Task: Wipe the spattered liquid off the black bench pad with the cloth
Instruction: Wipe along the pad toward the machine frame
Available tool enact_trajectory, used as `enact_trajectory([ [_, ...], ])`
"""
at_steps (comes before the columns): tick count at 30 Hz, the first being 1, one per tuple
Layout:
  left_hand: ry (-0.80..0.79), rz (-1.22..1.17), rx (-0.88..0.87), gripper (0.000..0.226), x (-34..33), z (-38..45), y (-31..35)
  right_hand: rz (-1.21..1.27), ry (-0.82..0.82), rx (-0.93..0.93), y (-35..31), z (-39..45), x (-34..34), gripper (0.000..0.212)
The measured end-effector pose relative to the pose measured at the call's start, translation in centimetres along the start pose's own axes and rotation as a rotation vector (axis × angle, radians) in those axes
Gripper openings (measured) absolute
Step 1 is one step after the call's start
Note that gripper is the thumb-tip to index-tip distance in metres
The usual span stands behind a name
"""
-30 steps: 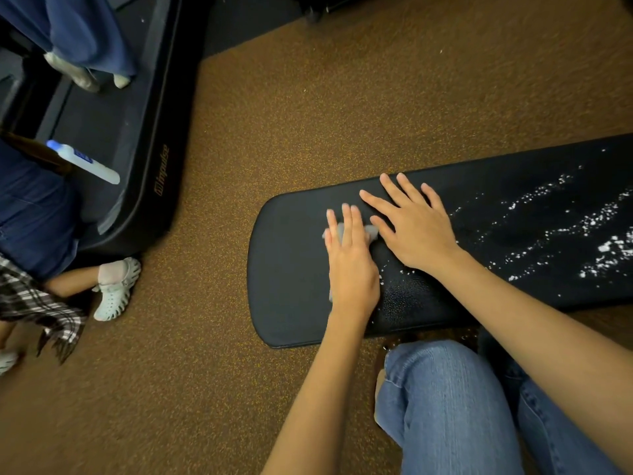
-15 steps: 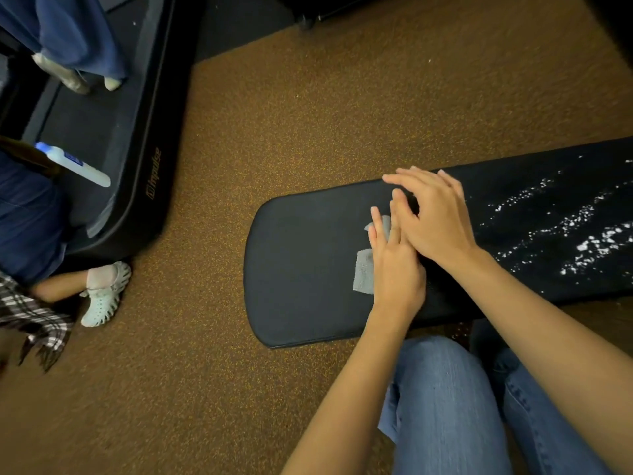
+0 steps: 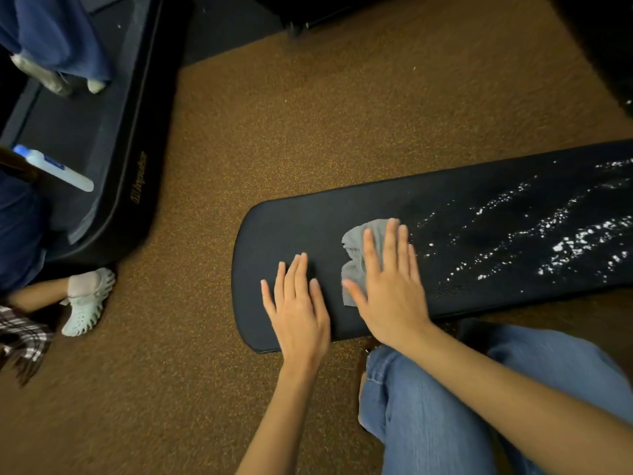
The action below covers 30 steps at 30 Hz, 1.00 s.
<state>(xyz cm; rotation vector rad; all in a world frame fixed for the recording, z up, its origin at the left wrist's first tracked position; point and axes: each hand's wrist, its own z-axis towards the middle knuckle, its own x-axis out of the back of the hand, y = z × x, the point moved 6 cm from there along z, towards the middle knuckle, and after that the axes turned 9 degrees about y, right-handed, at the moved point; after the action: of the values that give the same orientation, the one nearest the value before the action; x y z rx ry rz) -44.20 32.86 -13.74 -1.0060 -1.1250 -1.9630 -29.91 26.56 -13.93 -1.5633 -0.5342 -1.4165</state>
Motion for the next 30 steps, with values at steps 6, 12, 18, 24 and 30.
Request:
enact_trajectory([
  [6,0.060,0.091,-0.036,0.047,-0.6,-0.2,0.1,-0.101,0.046,0.185,0.4,4.8,-1.1,0.059],
  [12,0.069,0.099,-0.022,0.046,-0.6,-0.4,0.1,-0.046,0.063,0.105,0.8,11.3,-0.2,0.058],
  [18,0.081,0.104,-0.015,0.046,-0.5,-0.5,-0.1,0.291,0.046,0.521,-2.0,5.6,0.7,0.044],
  [24,0.080,0.068,-0.020,0.046,-0.6,-0.4,0.0,0.202,0.167,0.358,3.1,11.8,1.6,0.034],
  [30,0.092,0.053,-0.006,0.046,-0.5,-0.4,0.1,0.352,0.225,0.287,2.2,10.9,1.8,0.025],
])
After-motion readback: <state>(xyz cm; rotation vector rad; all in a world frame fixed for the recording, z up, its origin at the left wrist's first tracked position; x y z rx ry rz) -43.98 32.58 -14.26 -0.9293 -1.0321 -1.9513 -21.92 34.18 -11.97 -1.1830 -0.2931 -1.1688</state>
